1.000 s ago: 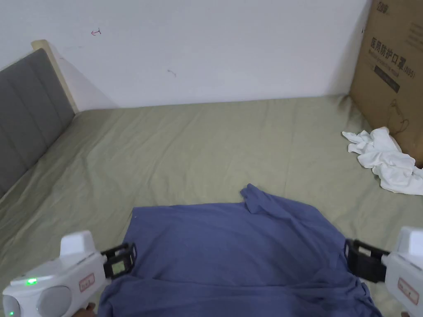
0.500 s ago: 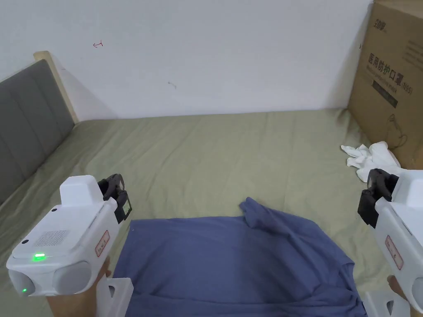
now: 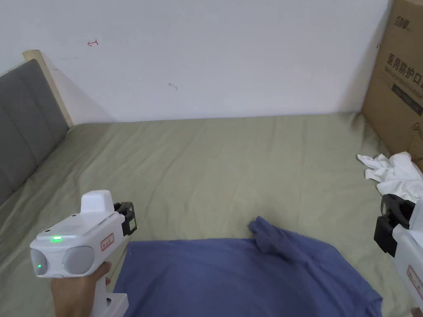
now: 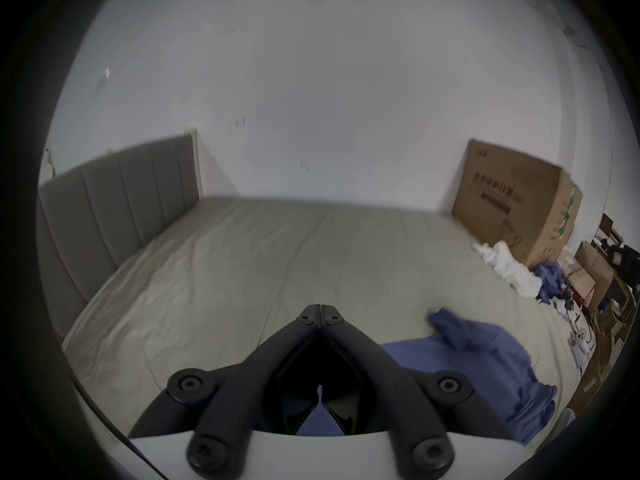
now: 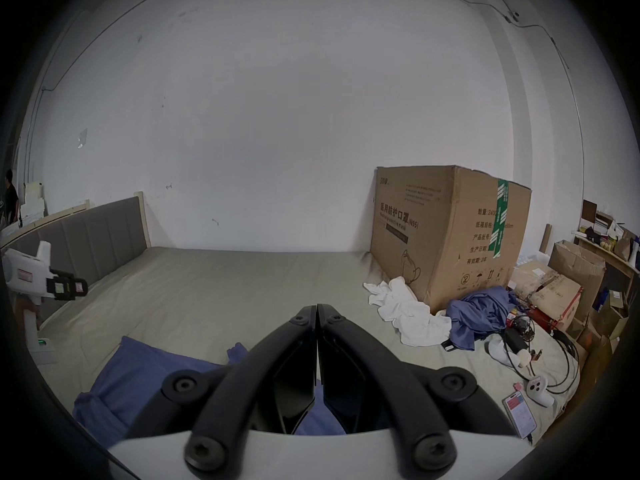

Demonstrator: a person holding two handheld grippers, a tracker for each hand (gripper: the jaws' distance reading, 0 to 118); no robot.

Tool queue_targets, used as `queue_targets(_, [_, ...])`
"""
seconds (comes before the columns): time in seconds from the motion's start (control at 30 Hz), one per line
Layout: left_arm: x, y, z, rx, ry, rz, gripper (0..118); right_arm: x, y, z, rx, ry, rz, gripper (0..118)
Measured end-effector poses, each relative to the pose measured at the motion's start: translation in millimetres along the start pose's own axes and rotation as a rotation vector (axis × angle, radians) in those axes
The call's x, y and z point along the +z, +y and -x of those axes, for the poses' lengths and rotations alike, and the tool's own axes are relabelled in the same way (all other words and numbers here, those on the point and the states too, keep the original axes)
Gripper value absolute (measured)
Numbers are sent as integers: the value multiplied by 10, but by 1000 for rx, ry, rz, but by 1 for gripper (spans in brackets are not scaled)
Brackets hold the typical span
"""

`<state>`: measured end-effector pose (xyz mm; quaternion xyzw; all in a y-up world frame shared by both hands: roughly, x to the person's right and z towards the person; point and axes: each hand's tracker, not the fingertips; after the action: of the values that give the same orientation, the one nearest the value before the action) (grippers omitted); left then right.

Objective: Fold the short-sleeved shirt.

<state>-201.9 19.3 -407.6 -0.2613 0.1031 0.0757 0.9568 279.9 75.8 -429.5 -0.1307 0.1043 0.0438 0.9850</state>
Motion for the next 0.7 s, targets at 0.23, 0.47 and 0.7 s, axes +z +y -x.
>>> queue_targets(0.23, [-1166, -266, 333, -49, 73, 303, 31, -450, -175, 96, 28, 8, 65, 0])
queue_targets(0.47, [-1887, -599, 611, 23, 86, 489, 98, -762, -373, 102, 26, 2, 134, 0])
queue_targets(0.7, [-2047, -697, 520, -9, 83, 512, 4, -1000, -515, 37, 6, 4, 195, 0])
